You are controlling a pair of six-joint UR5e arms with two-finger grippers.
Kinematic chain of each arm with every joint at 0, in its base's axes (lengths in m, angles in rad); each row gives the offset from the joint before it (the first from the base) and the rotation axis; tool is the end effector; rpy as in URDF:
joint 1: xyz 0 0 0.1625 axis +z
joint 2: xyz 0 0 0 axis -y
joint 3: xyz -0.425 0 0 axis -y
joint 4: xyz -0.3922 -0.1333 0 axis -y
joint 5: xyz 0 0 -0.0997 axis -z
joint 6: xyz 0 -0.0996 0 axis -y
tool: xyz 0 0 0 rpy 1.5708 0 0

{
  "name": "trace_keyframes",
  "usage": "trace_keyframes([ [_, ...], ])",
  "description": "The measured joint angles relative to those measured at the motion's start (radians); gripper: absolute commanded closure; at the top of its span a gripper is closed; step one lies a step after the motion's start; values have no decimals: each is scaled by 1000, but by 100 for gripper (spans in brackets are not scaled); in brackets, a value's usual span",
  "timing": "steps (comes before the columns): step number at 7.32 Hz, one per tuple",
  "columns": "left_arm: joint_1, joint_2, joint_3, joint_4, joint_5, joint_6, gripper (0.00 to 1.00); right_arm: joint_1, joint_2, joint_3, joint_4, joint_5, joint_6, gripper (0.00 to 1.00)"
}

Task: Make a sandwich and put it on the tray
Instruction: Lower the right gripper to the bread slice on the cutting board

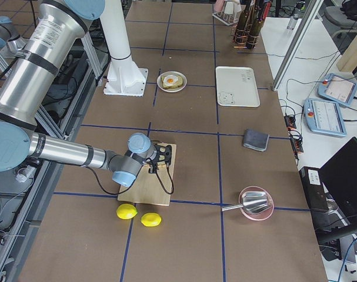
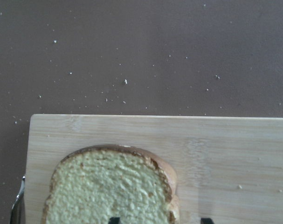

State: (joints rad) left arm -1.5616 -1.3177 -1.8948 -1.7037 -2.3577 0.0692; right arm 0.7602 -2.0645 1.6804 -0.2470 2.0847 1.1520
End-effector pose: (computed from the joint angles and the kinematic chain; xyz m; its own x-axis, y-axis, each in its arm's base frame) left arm -0.0591 -0.3972 0.5949 0.7024 0.2172 -0.6779 -0.0577 0.9666 0.2499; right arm -0.1528 -0.2617 0.6544 0.5177 0.0036 0.8556 -0.1116 0.9917 0.0633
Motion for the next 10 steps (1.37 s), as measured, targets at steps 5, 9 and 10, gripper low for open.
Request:
trace_keyframes([
  [5, 0, 0, 2, -1, 1, 0, 0, -8, 8, -1, 0, 0, 0, 49],
  [9, 0, 0, 3, -1, 1, 0, 0, -17, 9, -1, 0, 1, -1, 65],
  [10, 0, 1, 3, -1, 2, 0, 0, -21, 9, -1, 0, 0, -1, 87],
])
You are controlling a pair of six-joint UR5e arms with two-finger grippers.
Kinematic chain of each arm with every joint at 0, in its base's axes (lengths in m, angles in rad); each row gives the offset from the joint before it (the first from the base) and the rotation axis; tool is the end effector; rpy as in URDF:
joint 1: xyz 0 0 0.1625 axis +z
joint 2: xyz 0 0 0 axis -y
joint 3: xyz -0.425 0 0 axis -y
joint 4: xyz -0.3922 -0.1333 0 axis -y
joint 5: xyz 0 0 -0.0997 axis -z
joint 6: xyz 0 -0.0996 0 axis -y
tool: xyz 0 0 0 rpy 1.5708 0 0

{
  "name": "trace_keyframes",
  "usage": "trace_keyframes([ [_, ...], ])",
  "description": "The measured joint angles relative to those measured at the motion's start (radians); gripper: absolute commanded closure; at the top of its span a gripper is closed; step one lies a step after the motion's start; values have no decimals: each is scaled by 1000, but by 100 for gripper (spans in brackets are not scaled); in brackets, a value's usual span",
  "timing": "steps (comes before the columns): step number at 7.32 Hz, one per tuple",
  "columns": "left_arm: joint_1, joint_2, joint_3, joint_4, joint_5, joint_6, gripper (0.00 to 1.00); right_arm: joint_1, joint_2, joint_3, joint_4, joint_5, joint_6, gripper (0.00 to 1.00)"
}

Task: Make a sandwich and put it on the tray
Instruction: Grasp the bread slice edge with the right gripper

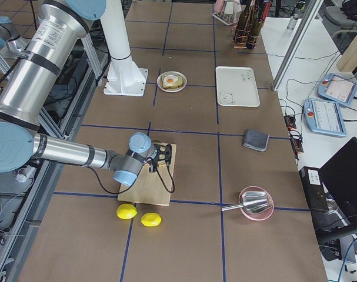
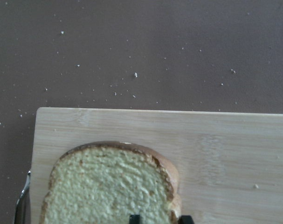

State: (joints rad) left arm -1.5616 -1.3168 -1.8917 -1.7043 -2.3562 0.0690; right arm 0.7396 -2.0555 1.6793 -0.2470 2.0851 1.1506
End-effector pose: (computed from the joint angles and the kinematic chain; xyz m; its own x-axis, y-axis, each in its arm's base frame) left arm -0.0592 -0.3968 0.5968 0.7035 0.2145 -0.6776 -0.0576 0.9675 0.2464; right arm -0.1614 -0.2613 0.6523 0.5126 -0.0131 0.8585 -0.0905 0.9935 0.0691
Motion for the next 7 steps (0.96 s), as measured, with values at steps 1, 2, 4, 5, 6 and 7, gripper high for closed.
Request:
trace_keyframes([
  [1, 0, 0, 0, 0, 0, 0, 0, -2, 0, -1, 0, 0, 0, 100],
  [2, 0, 1, -1, 0, 0, 0, 0, -4, 0, -1, 0, 0, -3, 100],
  [4, 0, 1, -3, 0, 0, 0, 0, -5, 0, -1, 0, 0, -17, 100],
  [5, 0, 0, -4, 0, 0, 0, 0, -5, 0, 2, 0, 3, -21, 100],
  [6, 0, 0, -4, 0, 1, 0, 0, -3, 0, 13, 3, 8, -23, 100],
  [7, 0, -1, -4, 0, 1, 0, 0, -1, 1, 36, 11, 23, -25, 100],
])
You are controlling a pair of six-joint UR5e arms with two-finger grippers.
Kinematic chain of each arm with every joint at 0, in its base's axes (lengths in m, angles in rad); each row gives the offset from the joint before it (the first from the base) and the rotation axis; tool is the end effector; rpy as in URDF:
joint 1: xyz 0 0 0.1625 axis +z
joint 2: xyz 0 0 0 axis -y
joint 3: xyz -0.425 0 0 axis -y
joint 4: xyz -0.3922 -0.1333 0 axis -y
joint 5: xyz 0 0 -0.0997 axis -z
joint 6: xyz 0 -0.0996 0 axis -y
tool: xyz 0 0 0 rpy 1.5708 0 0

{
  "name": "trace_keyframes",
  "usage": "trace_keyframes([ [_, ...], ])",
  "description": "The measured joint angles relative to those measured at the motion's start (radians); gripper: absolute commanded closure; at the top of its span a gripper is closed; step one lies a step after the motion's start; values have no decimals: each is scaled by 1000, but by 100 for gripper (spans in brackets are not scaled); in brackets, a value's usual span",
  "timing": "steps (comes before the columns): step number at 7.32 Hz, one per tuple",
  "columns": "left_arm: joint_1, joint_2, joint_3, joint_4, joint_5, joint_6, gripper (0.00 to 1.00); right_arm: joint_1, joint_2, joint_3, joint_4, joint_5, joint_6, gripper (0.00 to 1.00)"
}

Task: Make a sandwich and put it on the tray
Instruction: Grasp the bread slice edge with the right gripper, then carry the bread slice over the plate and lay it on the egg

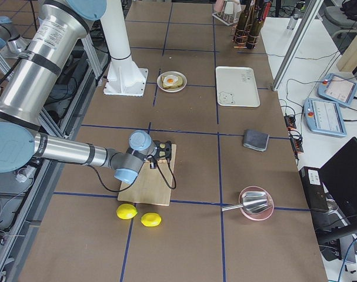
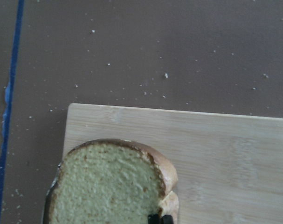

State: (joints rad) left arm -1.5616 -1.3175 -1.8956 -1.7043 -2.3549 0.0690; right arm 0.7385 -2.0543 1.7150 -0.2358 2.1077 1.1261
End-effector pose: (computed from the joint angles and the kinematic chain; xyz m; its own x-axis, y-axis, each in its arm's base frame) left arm -0.0593 -0.3972 0.5947 0.7044 0.2174 -0.6757 -0.0577 0.9663 0.2508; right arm -0.1652 -0.2617 0.6322 0.4754 -0.0671 0.8772 -0.0627 0.9920 0.1098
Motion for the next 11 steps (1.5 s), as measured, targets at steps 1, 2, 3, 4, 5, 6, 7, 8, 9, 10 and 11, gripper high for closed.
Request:
trace_keyframes([
  [1, 0, 0, 0, 0, 0, 0, 0, 7, 4, 34, 13, 37, 1, 100],
  [2, -1, 1, 1, 0, 0, 0, 0, 19, 16, 72, 20, 80, 7, 100],
  [3, -1, 1, 0, 0, 0, 0, 0, 28, 49, 99, 22, 111, 15, 100],
  [4, -1, 1, -2, 0, 0, 0, 0, 32, 108, 112, 20, 128, 32, 100],
  [5, -1, 1, -3, 0, 0, 0, 0, 30, 188, 115, 13, 137, 80, 100],
  [6, -1, 1, -4, 0, 0, 1, 0, 21, 277, 116, -6, 138, 141, 100],
  [7, -1, 1, -4, 0, -1, 1, 0, 3, 369, 116, -49, 134, 188, 100],
  [8, -2, 1, -4, 0, -1, 0, 0, -26, 457, 116, -104, 118, 231, 100],
  [9, -1, 1, -4, 0, -2, 0, 0, -73, 541, 116, -160, 70, 269, 100],
  [10, -1, 1, -3, 0, -3, 0, 0, -144, 623, 115, -228, -12, 286, 100],
  [11, -2, 2, -2, 0, -3, 0, 0, -214, 691, 111, -294, -86, 293, 100],
])
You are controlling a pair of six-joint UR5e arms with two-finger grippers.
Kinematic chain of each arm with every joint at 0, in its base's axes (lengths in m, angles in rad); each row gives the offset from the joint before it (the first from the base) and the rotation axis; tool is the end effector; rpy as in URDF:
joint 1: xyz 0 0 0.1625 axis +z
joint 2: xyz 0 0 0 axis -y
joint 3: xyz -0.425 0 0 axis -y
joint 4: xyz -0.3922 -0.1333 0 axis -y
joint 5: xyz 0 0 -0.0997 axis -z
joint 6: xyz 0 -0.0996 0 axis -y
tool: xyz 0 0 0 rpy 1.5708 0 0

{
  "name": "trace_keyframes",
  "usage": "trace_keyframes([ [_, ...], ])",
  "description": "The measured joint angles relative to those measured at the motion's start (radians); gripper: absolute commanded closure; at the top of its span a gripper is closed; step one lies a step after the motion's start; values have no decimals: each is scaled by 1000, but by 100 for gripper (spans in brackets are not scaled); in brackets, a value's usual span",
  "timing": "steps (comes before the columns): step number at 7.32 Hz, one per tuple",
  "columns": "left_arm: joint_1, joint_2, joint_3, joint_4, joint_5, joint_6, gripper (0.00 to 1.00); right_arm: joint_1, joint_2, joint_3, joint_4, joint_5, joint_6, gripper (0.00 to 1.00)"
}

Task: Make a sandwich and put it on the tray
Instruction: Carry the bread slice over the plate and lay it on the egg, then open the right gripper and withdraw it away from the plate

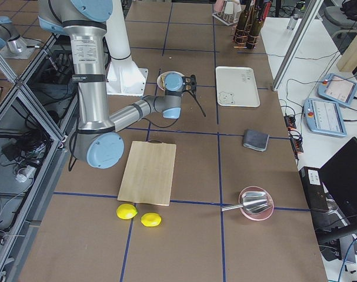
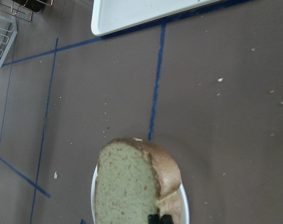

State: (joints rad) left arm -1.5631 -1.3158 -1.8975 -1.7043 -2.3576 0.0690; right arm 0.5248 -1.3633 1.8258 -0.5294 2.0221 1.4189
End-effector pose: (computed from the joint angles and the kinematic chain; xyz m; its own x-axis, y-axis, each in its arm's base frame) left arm -0.0597 -0.3964 0.5942 0.7028 0.2169 -0.6775 -0.0561 0.9663 0.2511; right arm -0.4177 -0.3456 0.3099 0.0684 -0.1177 0.9907 -0.0647 0.9904 0.1222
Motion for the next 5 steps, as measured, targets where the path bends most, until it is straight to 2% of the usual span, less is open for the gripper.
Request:
trace_keyframes([
  [2, 0, 0, 4, 0, 0, 0, 0, -105, 87, -33, -63, -104, -3, 100],
  [5, 0, 4, 6, 0, 0, 0, 0, -145, 140, -112, -73, -153, -16, 100],
])
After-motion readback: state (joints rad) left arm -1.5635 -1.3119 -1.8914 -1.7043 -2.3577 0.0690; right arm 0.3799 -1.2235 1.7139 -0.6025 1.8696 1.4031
